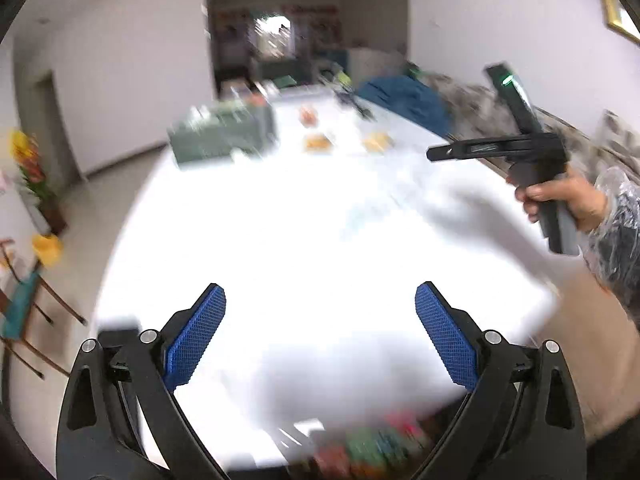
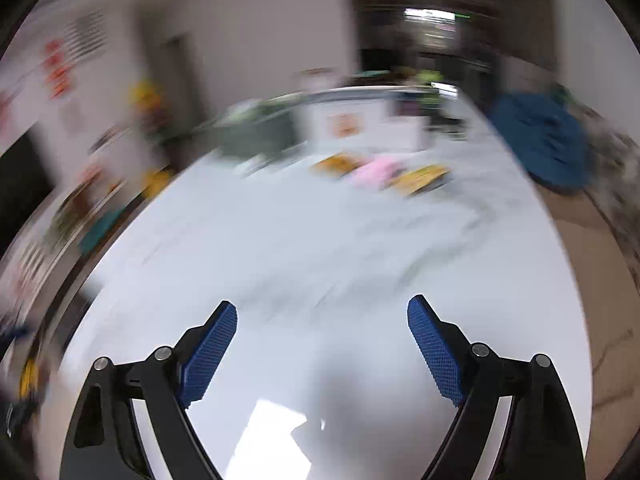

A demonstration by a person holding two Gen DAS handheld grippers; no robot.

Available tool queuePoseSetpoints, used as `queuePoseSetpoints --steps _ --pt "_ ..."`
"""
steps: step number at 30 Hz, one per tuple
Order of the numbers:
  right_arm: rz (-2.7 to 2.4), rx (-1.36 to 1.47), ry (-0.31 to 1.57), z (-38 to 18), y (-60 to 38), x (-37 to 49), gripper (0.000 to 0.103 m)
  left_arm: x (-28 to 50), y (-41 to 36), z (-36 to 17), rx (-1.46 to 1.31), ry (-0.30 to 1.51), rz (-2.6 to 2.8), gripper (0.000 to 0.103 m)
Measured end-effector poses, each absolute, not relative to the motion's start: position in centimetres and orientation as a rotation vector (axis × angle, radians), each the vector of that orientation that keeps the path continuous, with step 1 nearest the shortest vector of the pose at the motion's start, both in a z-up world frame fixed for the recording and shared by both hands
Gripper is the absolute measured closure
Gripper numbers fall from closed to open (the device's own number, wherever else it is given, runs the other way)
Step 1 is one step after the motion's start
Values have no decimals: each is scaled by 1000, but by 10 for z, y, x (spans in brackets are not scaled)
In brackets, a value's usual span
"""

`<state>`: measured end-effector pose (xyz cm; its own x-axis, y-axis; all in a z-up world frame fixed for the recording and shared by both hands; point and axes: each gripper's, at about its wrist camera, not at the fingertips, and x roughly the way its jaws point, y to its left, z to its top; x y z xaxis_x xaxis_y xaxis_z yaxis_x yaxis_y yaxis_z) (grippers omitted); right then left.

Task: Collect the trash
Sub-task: 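Grasp the yellow snack bag with the right gripper while the left grasps the pink toy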

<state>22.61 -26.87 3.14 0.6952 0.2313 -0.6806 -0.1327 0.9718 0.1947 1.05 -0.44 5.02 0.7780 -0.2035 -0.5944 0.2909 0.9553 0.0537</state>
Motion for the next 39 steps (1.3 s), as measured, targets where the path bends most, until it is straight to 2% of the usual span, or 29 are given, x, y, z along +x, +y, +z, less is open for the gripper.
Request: queuePoseSetpoints --steps 5,7,9,11,12,13,15,16,19,25,26,28,29,32,35,39 --pt "-101 367 873 -1 -294 376 21 136 -14 41 79 694 -199 10" --pt "-192 355 917 -12 -295 410 24 175 -18 33 68 721 -200 10" --pt "-234 318 998 -34 -293 440 31 205 -27 23 100 722 -183 10" --pt "-229 208 997 -38 -286 448 36 237 -44 17 152 705 -205 10" --pt "-212 153 996 -41 -277 450 44 240 -45 18 168 696 -216 10" --pt "-145 107 986 -39 -270 447 65 251 -55 15 186 680 -232 10" --pt "-80 40 988 -36 -266 434 94 281 -81 14 227 655 -269 10" --pt "-53 -7 980 -35 -265 423 99 296 -92 13 234 644 -271 10" --pt "17 -66 960 -36 -282 382 101 348 -124 2 237 673 -320 10" --pt "144 59 1003 -40 -344 303 101 428 -173 -32 230 763 -303 10" --pt "160 71 1009 -41 -350 296 101 438 -178 -39 231 791 -289 15" --pt "189 83 1012 -41 -352 279 101 448 -182 -50 229 864 -300 51" --pt "200 69 1007 -41 -349 271 101 447 -179 -46 198 859 -301 51" --pt "224 50 985 -42 -341 260 102 430 -170 -46 196 855 -272 51" --pt "261 70 979 -43 -330 241 102 371 -149 -32 197 781 -278 51" --pt "334 90 965 -36 -308 194 102 254 -104 -10 158 741 -214 51"
